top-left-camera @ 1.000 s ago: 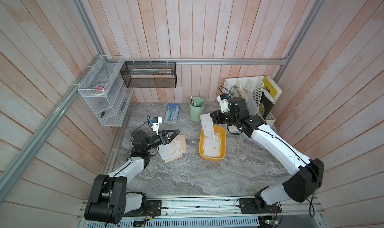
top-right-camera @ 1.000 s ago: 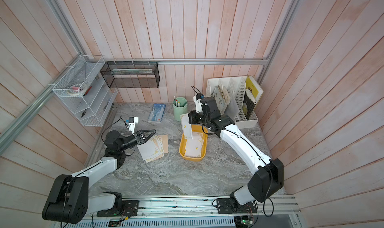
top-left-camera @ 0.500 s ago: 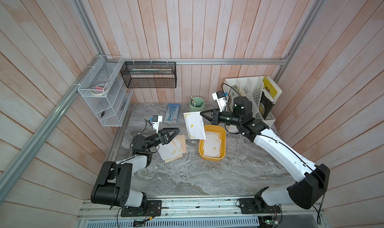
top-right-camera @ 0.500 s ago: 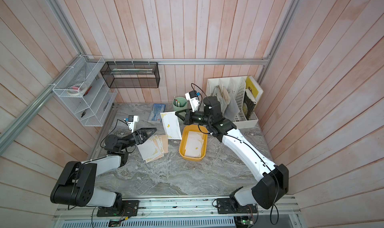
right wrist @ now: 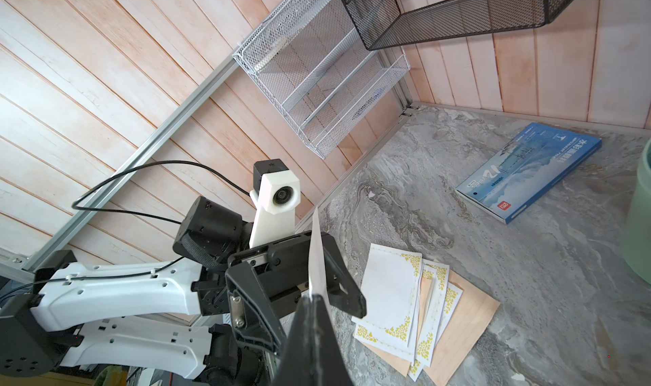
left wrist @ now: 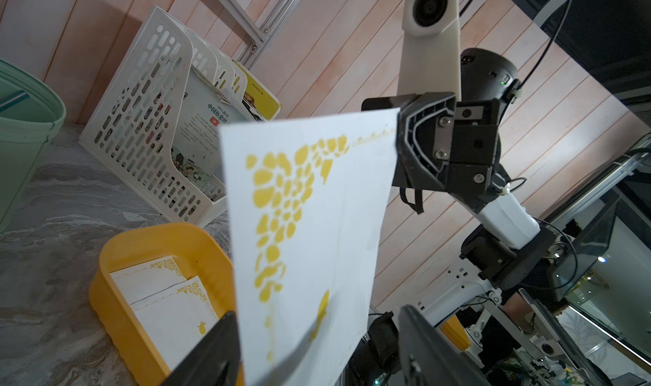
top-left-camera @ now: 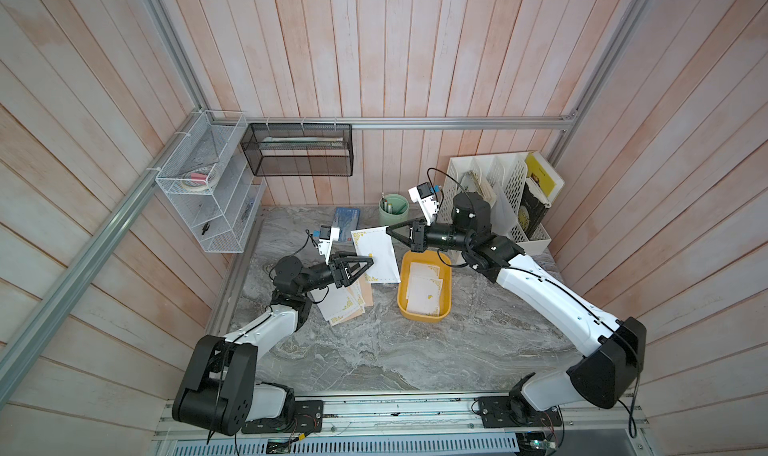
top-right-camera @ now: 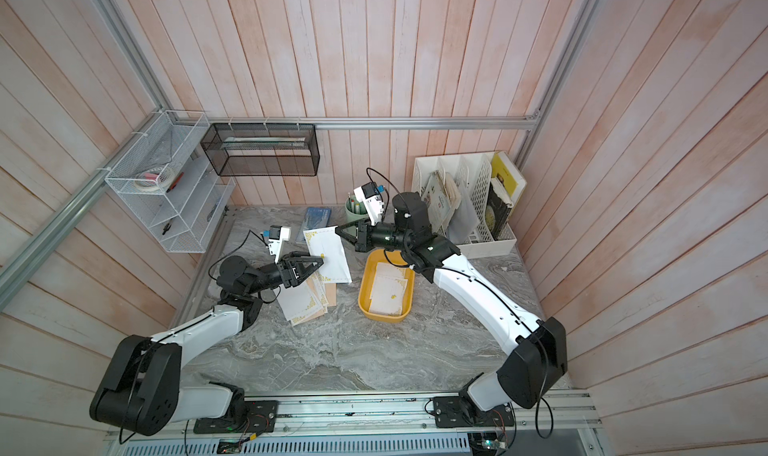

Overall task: Take out the stationery paper from the storage box
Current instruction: Pick up the stationery paper from the storage box.

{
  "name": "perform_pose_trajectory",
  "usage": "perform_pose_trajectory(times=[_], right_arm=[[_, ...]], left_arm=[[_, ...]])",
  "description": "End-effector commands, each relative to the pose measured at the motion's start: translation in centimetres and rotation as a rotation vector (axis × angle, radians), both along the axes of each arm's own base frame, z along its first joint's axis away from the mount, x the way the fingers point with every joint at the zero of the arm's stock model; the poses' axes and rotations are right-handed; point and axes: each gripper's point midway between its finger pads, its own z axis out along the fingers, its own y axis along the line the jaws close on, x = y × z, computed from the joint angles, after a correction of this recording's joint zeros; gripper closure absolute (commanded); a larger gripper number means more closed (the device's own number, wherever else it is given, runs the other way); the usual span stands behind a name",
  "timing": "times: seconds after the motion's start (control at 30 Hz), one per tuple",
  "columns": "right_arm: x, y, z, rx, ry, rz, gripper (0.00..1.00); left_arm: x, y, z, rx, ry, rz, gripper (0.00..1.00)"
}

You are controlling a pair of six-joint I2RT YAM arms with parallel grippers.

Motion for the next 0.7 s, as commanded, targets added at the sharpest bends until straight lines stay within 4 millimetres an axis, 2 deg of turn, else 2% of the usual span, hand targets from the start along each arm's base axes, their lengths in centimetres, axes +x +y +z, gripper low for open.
perform_pose_trajectory(times=[0.0,0.13,0.23,0.3,0.37,0.5,0.57,0.67], right_arm=[[0.5,0.3,0.3,-0.006,-0.010,-0.013,1.00],[1.1,0.2,-0.4,-0.039,-0.006,-0.042,1.00],[1.4,0.1,-0.5,-0.048,-0.009,-0.057,1.00],[1.5,0.0,-0.8,-0.059,-0.005,-0.065,1.00],[1.8,-0.1,-1.0,-0.070,-0.004,-0.079,1.00],[2.7,-1.1,-2.3,-0.144,0.002,-0.150,0.83],[3.1,-1.7,-2.9,-0.178,0.003,-0.183,0.71],[4.1,-3.3,-4.2,-0.234,0.018,-0.268,0.57]], left_arm=[[0.4,0.1,0.2,0.051,-0.030,0.046,0.46],[0.4,0.5,0.0,0.092,-0.029,0.089,0.76],[0.4,0.8,-0.1,0.118,-0.027,0.117,0.91],[0.5,0.9,-0.4,0.134,-0.018,0.133,0.98],[0.6,1.0,-0.7,0.151,-0.006,0.143,1.00],[0.7,1.5,-1.8,0.208,0.008,0.182,1.00],[0.8,1.9,-2.2,0.239,0.013,0.214,1.00],[1.4,2.8,-3.0,0.304,0.049,0.280,1.00]])
